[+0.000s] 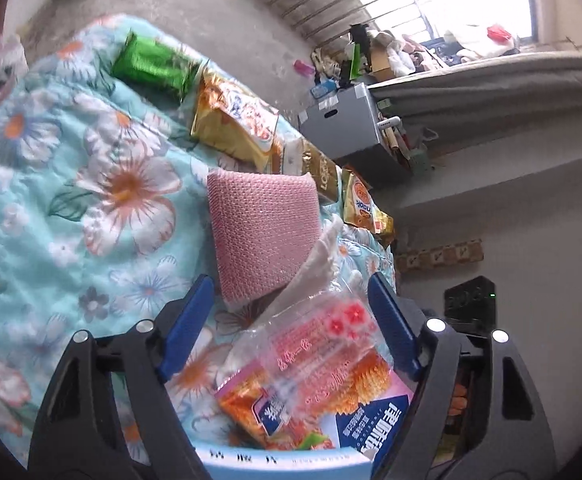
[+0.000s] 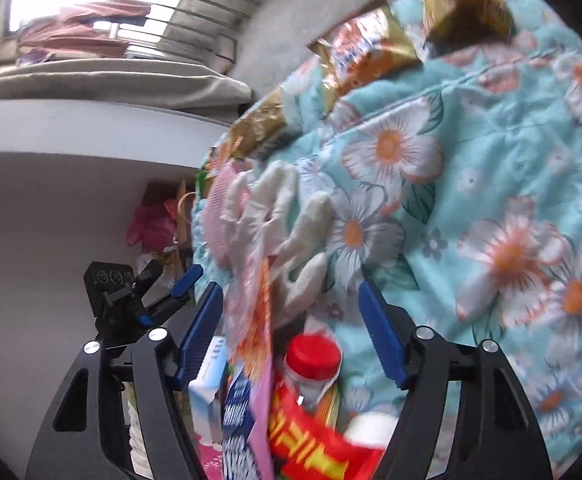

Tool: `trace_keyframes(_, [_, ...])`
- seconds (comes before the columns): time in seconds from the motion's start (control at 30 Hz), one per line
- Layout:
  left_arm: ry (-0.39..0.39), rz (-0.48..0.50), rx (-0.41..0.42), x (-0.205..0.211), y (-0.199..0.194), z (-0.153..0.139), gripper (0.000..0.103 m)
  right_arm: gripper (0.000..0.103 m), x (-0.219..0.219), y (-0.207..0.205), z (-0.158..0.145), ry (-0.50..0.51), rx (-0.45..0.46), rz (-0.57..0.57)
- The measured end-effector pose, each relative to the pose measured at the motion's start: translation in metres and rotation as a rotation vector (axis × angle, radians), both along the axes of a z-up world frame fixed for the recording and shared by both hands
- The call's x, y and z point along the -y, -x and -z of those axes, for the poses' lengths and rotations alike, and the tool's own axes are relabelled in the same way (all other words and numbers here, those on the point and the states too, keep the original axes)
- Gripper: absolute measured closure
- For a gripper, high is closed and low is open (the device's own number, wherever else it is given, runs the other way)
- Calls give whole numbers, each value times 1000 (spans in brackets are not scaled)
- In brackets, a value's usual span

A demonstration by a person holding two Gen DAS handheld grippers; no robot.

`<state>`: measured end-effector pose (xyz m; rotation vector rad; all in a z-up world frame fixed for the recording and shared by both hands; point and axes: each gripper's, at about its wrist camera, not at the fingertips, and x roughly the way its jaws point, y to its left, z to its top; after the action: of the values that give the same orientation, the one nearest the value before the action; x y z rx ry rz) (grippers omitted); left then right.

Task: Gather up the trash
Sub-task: 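Grasp the pink sponge with the left tool while the right grasps the white glove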

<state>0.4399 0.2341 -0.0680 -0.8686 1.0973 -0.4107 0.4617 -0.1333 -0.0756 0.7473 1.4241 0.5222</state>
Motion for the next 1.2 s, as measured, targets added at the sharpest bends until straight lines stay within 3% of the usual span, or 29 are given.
trace_keyframes(0.23, [105,-7,-57,-3,-23,28,39,49,-20,-21,34,12,-56,16])
trace_keyframes(0.47, [128,-24,-75,-1,-34,40,52,65,-34,-41,47,-8,-54,9])
trace_keyframes(0.7, [145,-25,-77,-1,-39,45,55,92,-45,-43,49,10,-41,-8])
trace_keyframes(0.83, [135,-24,-77,1,-42,47,61,95,-47,-41,40,27,0,-5])
trace_keyframes(0.9, [142,-27,-67,-1,-42,47,77,96,-43,-38,29,45,34,-4])
trace_keyframes(1.2, [130,-44,90,-6,-29,15,81,97,-35,-29,-34,113,266,34])
